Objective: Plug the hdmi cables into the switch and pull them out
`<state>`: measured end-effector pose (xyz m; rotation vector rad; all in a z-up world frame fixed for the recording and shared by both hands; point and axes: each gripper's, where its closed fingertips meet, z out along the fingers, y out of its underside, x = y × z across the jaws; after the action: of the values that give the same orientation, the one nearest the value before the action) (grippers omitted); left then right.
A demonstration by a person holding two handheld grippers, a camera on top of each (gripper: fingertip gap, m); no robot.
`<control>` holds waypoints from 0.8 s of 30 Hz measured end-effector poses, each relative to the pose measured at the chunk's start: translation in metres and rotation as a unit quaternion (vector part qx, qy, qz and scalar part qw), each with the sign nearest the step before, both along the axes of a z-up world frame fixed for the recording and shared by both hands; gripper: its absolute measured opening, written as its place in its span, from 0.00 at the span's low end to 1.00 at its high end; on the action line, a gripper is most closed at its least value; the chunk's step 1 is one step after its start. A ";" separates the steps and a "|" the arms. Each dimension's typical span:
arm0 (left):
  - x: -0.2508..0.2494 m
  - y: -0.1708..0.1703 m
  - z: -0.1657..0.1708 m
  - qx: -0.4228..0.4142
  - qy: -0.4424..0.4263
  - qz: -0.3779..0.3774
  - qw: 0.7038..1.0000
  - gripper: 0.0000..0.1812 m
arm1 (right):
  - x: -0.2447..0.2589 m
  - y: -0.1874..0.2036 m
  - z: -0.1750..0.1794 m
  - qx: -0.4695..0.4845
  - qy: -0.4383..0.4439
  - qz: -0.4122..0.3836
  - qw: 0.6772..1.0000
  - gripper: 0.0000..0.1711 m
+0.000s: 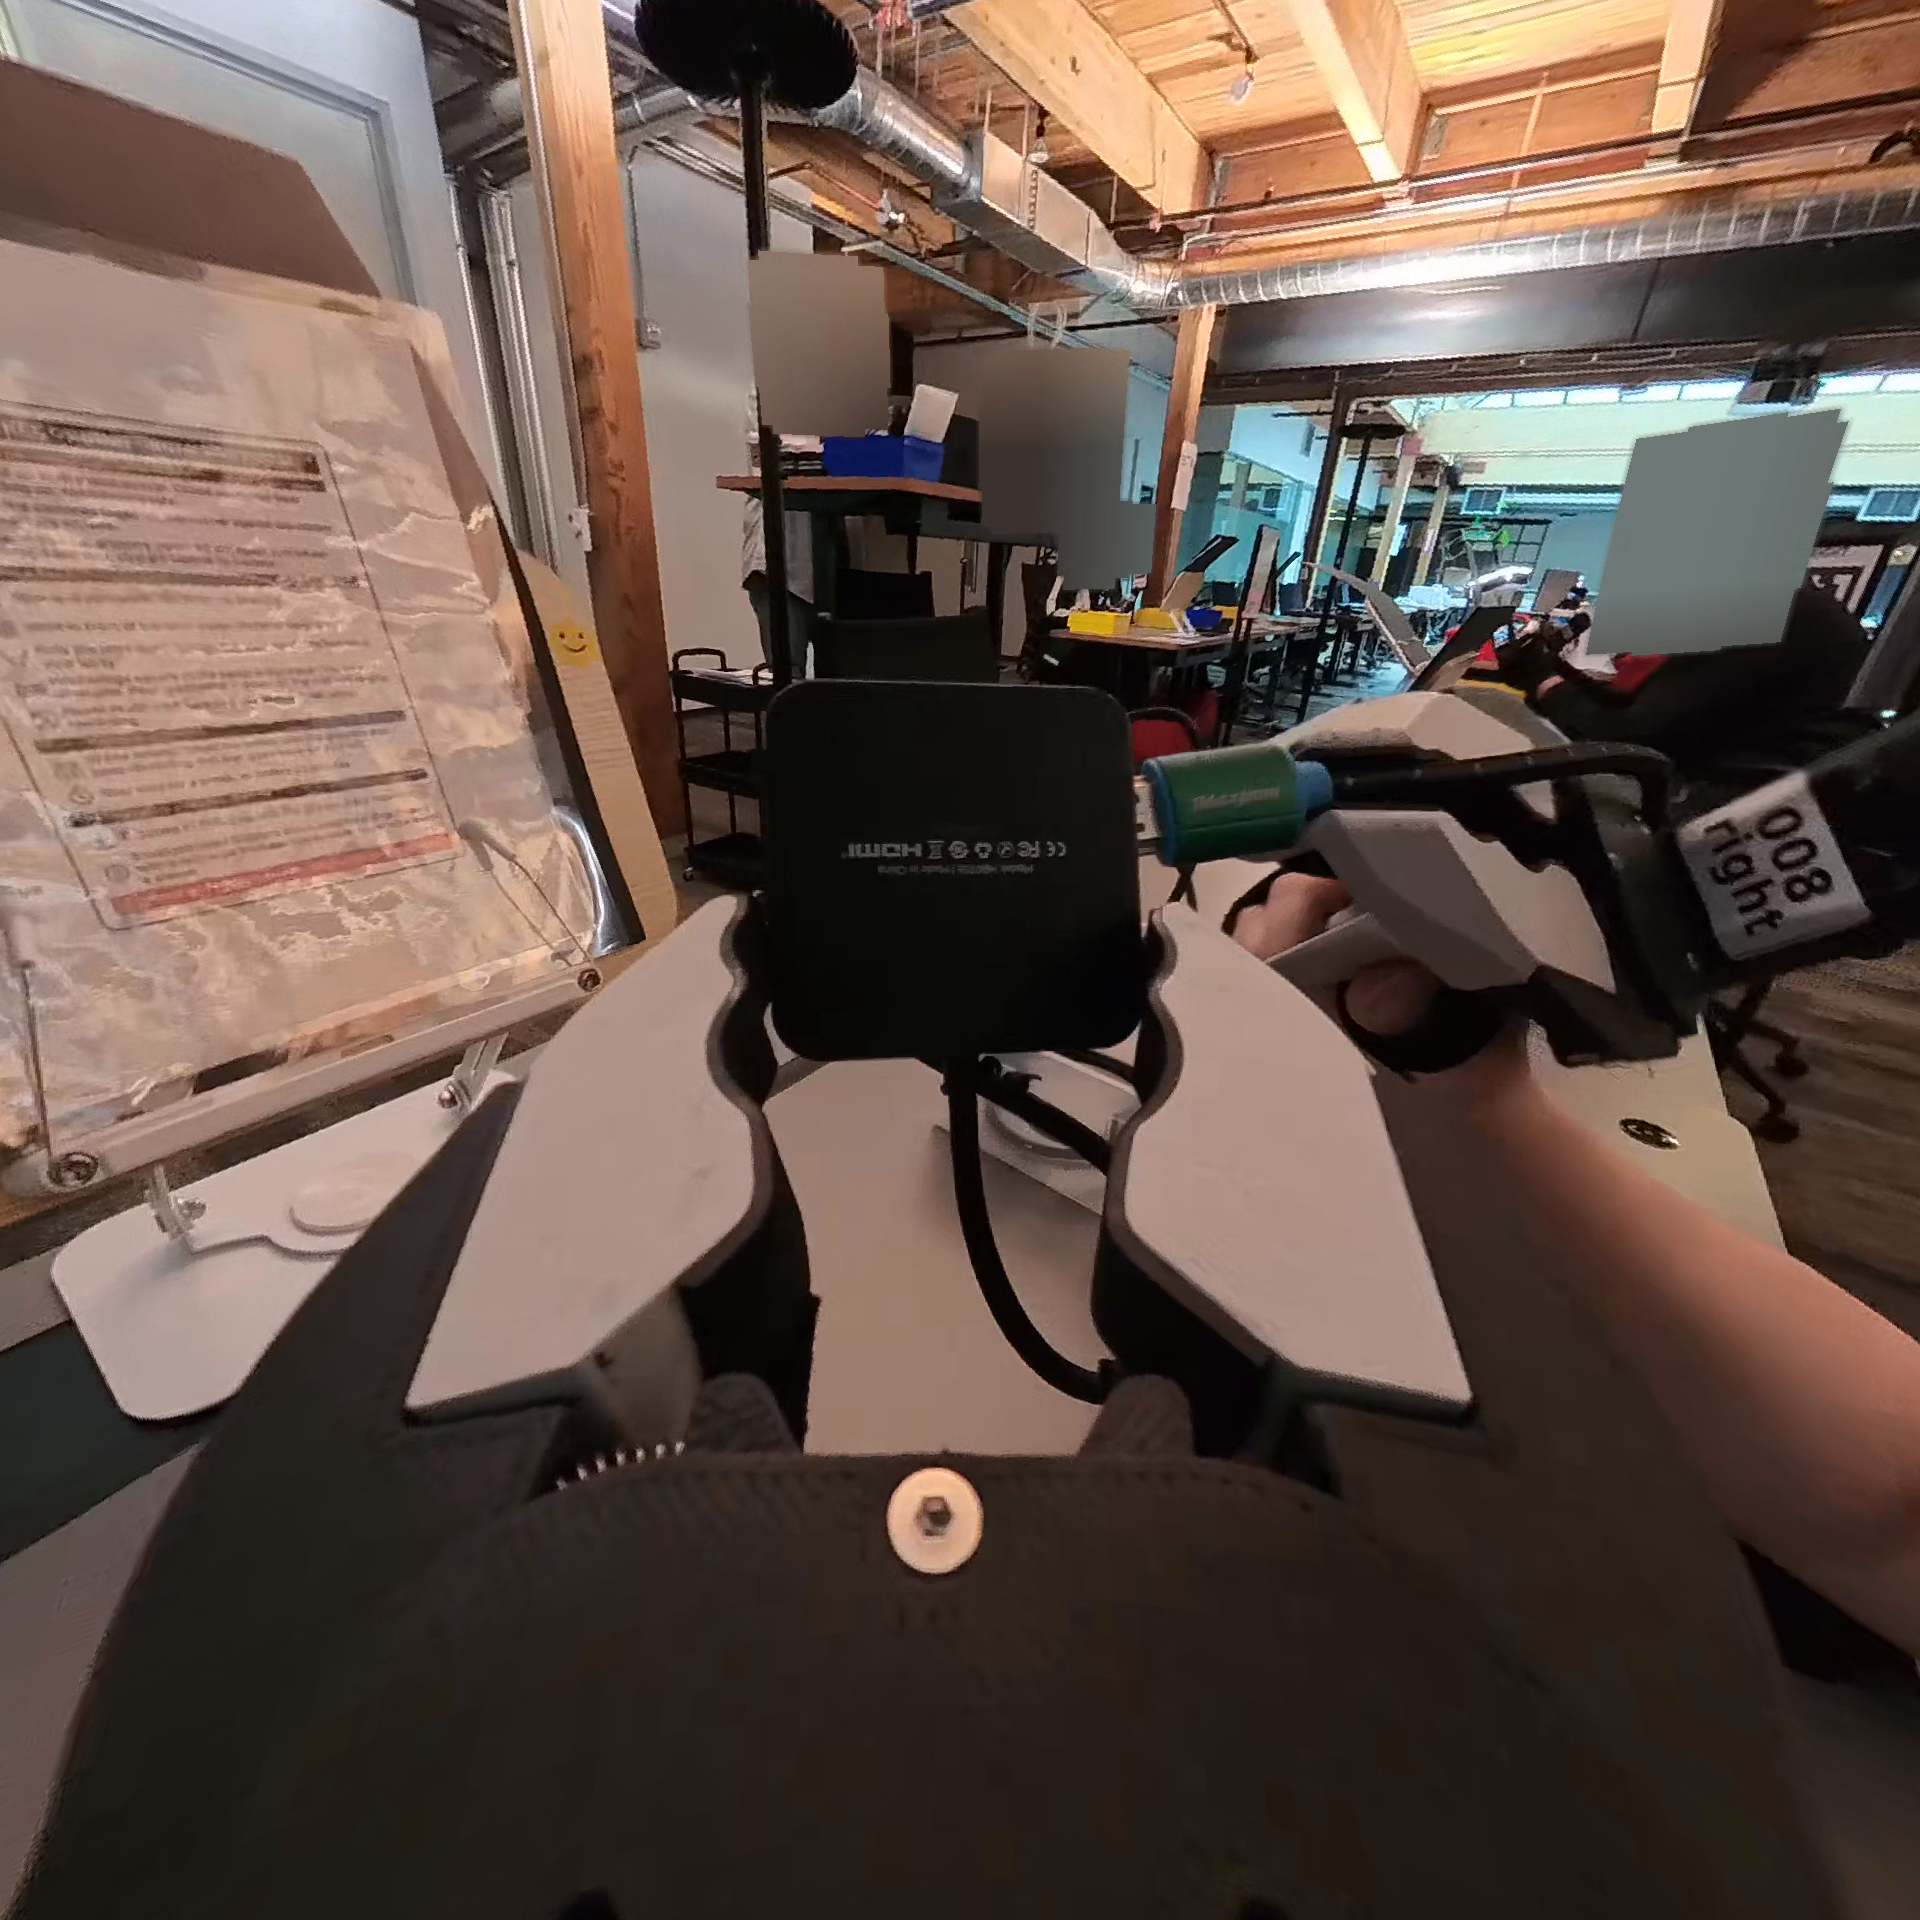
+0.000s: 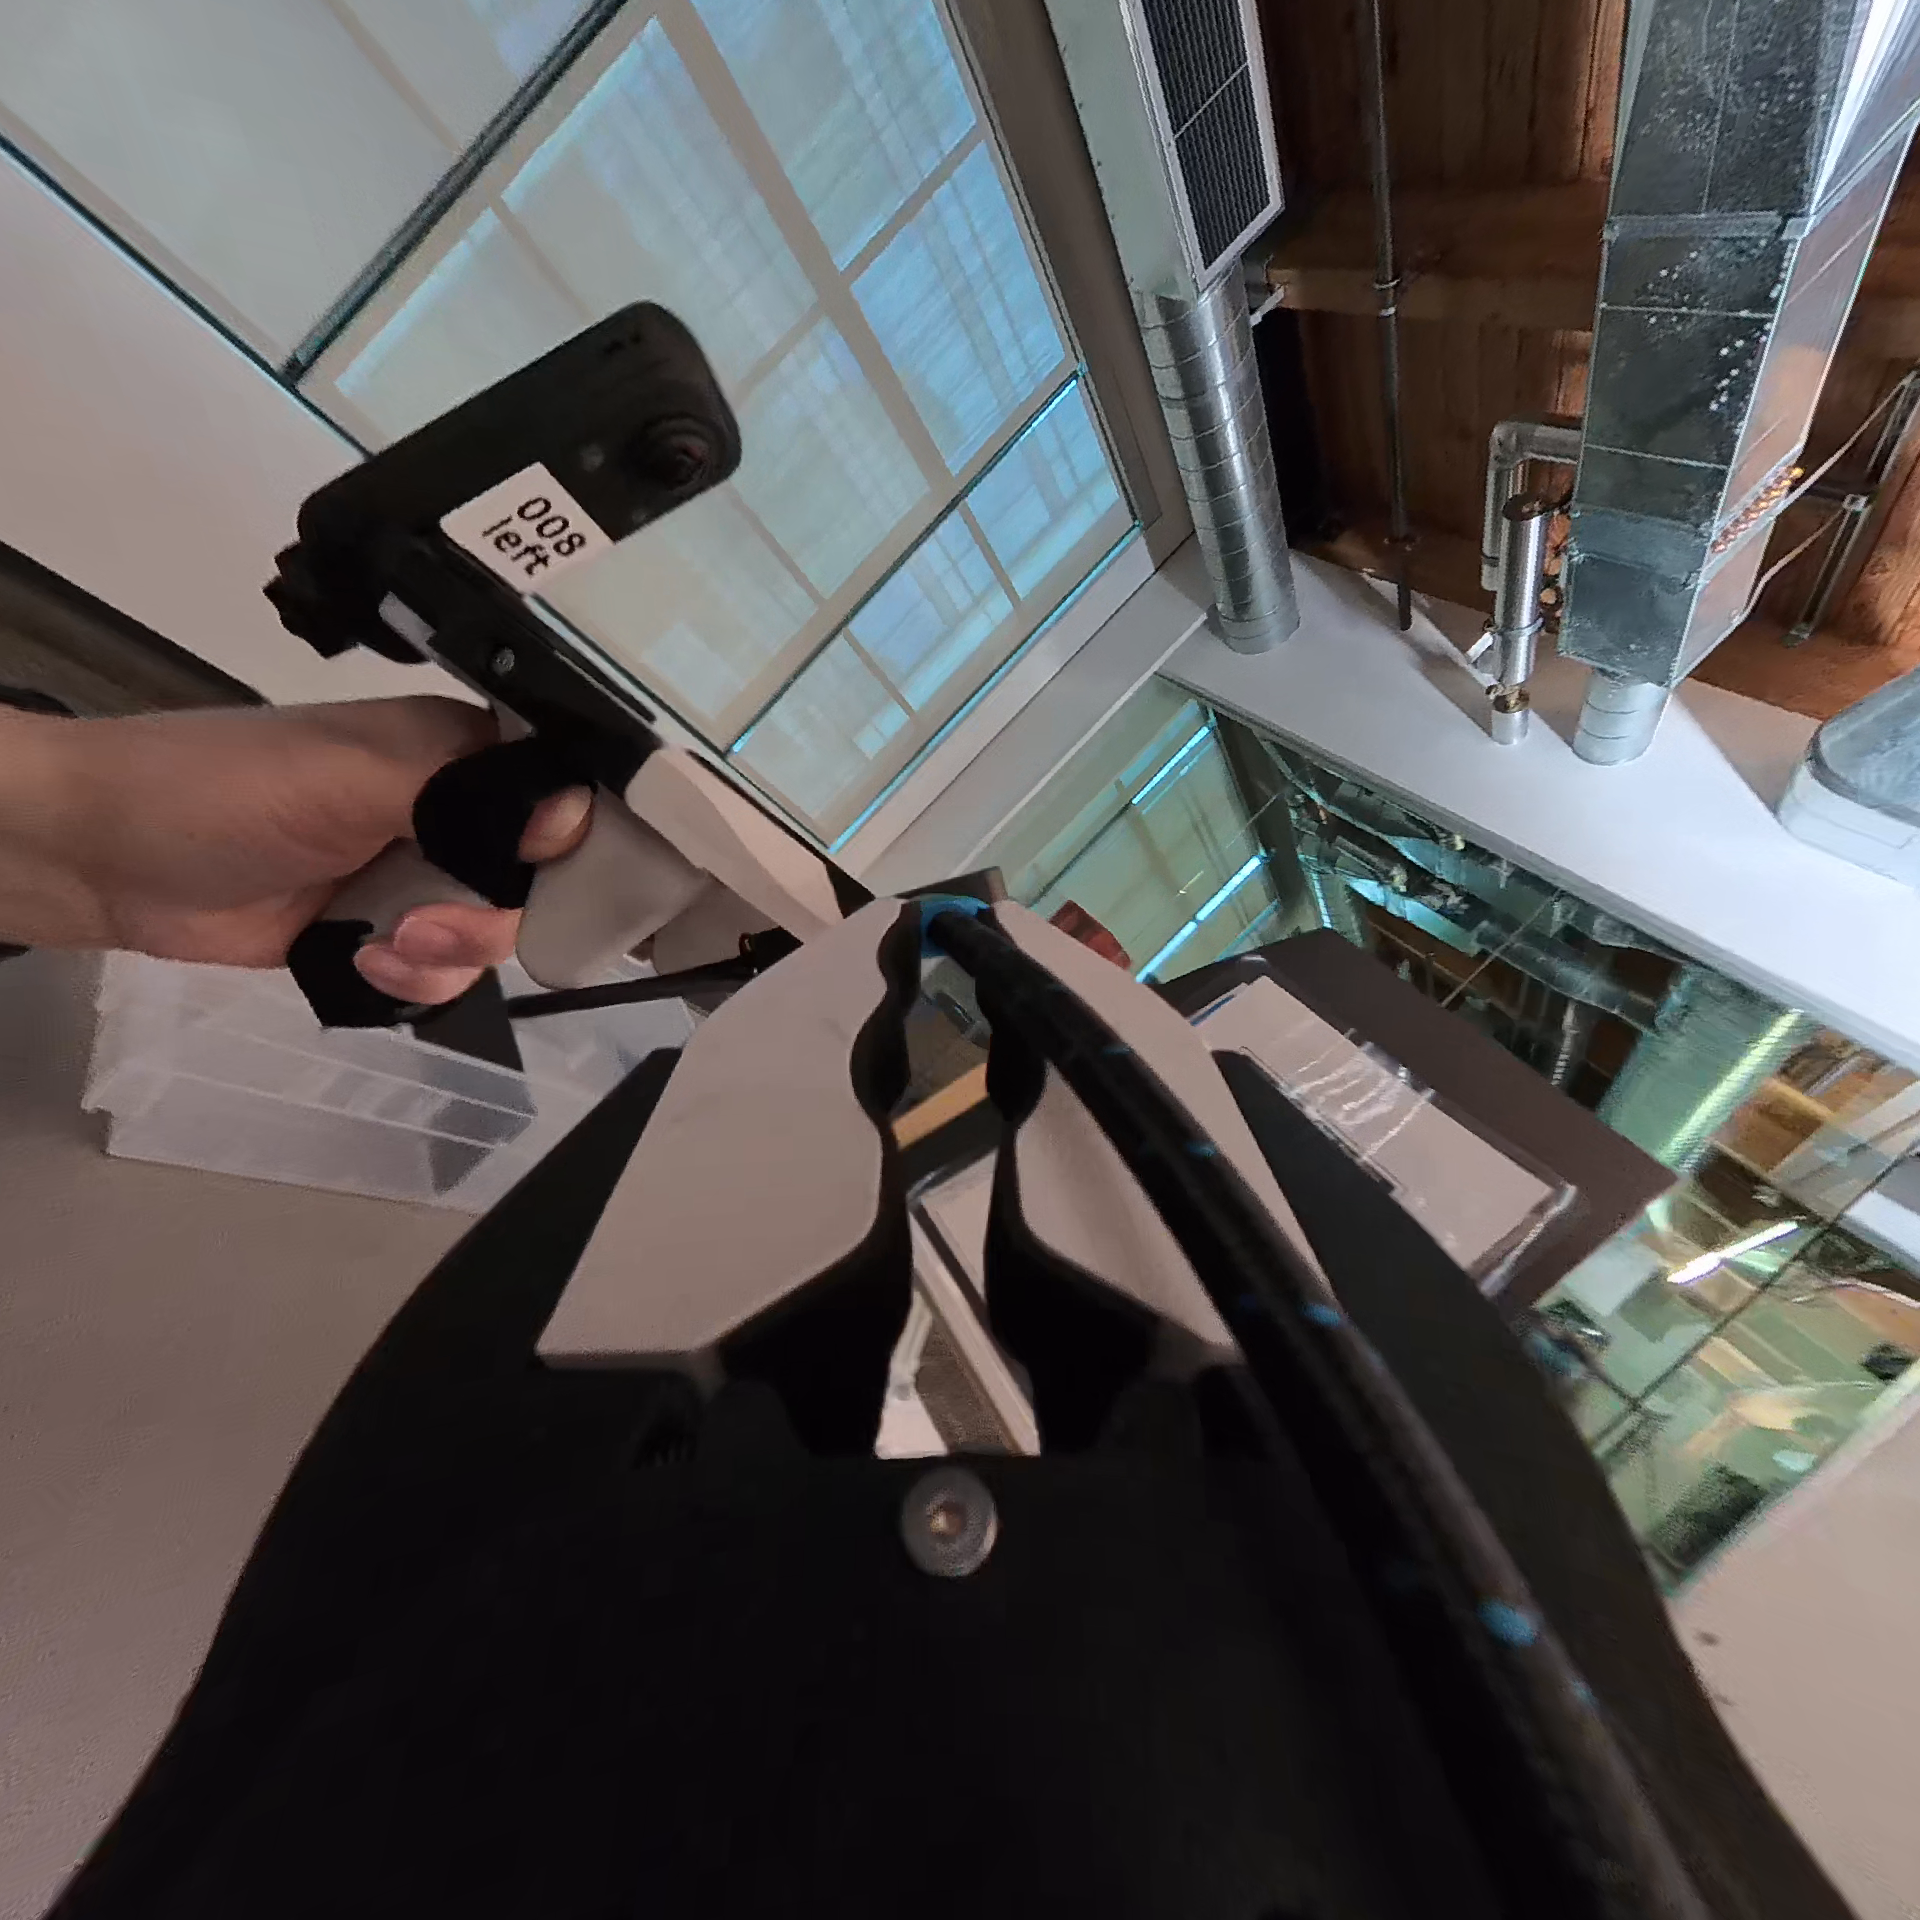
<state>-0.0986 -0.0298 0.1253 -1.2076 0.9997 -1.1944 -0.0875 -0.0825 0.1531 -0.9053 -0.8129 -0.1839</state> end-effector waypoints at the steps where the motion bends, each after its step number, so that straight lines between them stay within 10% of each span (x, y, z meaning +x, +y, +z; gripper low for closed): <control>1: 0.000 -0.003 0.002 0.006 -0.001 -0.002 1.000 0.38 | 0.000 -0.002 0.002 -0.003 0.009 0.010 1.000 0.06; 24: -0.011 -0.039 0.025 0.133 0.027 0.028 0.990 0.38 | 0.003 -0.028 0.019 0.035 0.056 0.101 0.993 0.06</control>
<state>-0.1096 -0.0685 0.1502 -1.0536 1.1198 -0.9536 -0.0841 -0.1103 0.1720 -0.7550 -0.7837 0.0154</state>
